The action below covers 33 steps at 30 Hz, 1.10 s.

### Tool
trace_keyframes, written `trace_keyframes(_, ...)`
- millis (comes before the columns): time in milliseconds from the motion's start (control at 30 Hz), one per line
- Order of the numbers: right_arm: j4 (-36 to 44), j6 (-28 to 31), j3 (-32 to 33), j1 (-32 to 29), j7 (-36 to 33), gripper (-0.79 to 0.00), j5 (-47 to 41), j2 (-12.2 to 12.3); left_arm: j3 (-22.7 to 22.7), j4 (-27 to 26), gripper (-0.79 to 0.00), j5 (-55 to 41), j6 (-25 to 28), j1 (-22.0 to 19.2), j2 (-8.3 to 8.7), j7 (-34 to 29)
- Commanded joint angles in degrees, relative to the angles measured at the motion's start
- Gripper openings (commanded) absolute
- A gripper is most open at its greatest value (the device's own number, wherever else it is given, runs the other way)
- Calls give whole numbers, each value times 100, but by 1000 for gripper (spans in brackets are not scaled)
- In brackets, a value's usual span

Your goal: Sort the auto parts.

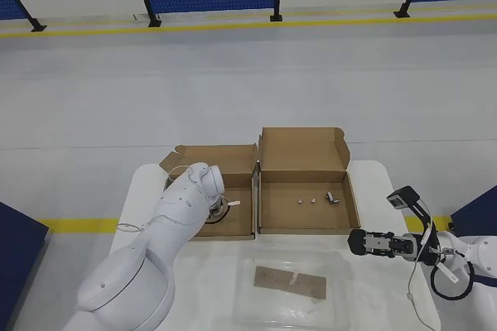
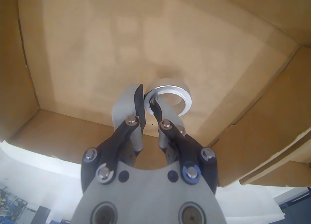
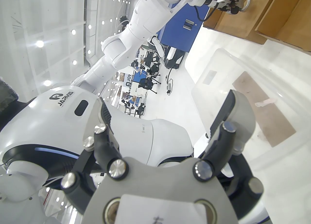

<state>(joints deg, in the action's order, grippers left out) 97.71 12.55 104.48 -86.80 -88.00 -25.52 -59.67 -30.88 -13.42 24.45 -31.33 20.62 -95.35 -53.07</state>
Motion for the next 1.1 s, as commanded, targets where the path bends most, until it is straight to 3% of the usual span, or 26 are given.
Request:
trace_keyframes(0,0,0,0,0,0,0,0,0,-20,86,-785,-26,-2,-14,-41,29)
trace_keyframes(300,0,0,0,0,0,0,0,0,-120,329,-779,-123,106,-51,-149,83)
trace_keyframes(367,0,0,0,0,0,0,0,0,-140,357,-650,-134,131,-59,-162,80)
trace_keyframes(400,0,0,0,0,0,0,0,0,-145,370,-526,-129,143,-61,-168,75)
trace_keyframes(467,0,0,0,0,0,0,0,0,-142,385,-400,-92,184,-72,-179,49)
trace_keyframes(533,0,0,0,0,0,0,0,0,-165,427,-169,-105,282,-88,-177,9)
trace_keyframes(567,0,0,0,0,0,0,0,0,-172,453,0,-97,302,-101,-174,6)
trace_keyframes(1067,0,0,0,0,0,0,0,0,-534,474,0,-444,1381,-385,39,23)
